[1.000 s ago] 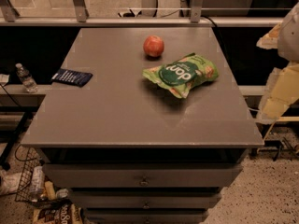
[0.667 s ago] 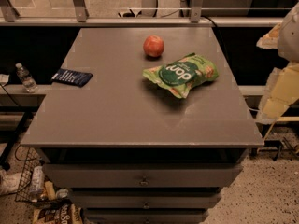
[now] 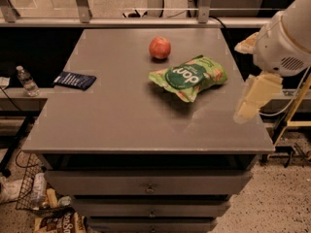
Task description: Move green rice chip bag near rxbar blueberry
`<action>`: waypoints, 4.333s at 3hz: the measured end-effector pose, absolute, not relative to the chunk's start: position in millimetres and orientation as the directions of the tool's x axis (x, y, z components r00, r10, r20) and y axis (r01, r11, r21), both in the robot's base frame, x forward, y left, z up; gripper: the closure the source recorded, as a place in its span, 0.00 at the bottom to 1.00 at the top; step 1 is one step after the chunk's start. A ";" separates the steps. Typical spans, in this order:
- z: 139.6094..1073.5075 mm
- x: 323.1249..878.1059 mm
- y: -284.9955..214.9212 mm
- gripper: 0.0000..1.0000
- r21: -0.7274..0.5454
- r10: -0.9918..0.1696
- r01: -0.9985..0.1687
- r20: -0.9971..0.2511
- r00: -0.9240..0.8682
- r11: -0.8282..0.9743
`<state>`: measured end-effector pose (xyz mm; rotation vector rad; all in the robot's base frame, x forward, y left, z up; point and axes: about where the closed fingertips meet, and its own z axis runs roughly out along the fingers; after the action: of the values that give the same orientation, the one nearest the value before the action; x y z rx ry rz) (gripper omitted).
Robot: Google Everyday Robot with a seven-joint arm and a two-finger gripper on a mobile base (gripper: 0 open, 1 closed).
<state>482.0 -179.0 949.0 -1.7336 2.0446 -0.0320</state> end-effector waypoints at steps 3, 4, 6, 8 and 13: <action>886.6 553.4 -140.8 0.00 -0.297 -0.908 -0.941 -0.419 -0.021 0.159; 882.6 560.7 -130.3 0.00 -0.311 -0.892 -0.940 -0.452 0.013 0.144; 884.4 575.1 -103.4 0.00 -0.307 -0.861 -0.946 -0.503 0.070 0.102; 858.1 580.2 -91.9 0.00 -0.248 -0.902 -0.966 -0.431 0.037 0.078; 907.6 581.9 -106.1 1.00 -0.294 -0.869 -0.949 -0.492 0.045 0.117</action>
Offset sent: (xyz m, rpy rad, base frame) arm 0.0881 0.0423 -0.0597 0.0752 -0.0287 0.0957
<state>581.9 -106.1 907.6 -1.7611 1.8319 0.1807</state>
